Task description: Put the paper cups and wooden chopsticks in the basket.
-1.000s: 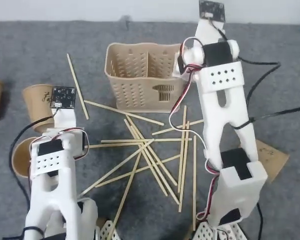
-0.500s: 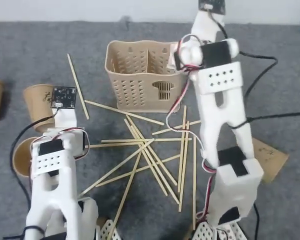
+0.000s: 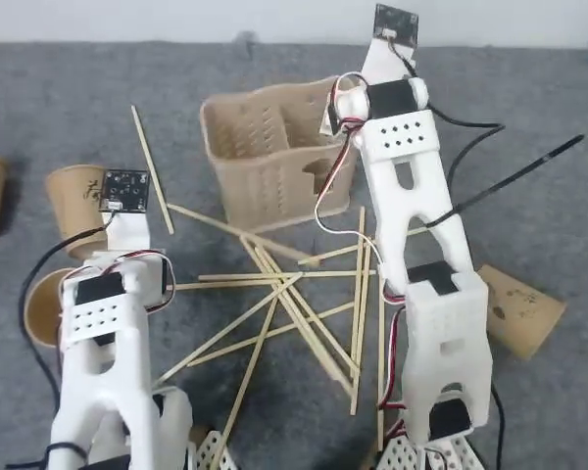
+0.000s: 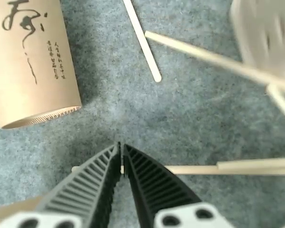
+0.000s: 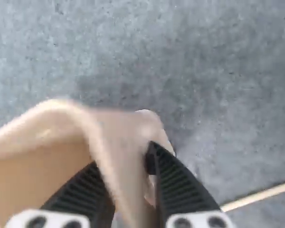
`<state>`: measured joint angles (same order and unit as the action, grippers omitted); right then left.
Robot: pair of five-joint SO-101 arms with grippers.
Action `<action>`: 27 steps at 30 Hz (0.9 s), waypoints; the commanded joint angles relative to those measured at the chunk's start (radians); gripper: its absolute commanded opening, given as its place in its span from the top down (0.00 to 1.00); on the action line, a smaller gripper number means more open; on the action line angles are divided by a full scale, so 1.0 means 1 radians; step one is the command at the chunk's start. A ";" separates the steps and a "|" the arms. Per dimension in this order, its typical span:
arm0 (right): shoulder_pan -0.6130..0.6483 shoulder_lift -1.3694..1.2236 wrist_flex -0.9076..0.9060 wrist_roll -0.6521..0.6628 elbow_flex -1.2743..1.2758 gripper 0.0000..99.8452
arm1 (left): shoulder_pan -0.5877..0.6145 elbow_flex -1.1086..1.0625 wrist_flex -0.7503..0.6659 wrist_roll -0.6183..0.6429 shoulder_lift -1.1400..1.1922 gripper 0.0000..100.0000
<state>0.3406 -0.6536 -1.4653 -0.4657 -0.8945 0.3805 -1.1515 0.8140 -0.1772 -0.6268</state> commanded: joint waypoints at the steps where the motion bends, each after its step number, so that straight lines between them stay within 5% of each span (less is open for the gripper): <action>1: 0.016 -0.008 -0.030 -0.005 -0.049 0.99 | 0.002 0.004 -0.012 -0.009 -0.006 0.99; 9: 0.022 -0.015 -0.340 0.025 -0.269 0.99 | 0.002 0.004 -0.012 -0.009 -0.006 0.99; 27: -0.018 0.429 -0.332 0.143 0.347 0.99 | 0.002 0.004 -0.012 -0.009 -0.006 0.99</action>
<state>0.3406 -0.3590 -1.7568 -0.3721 -0.5984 0.3805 -1.1515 0.8140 -0.1772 -0.6268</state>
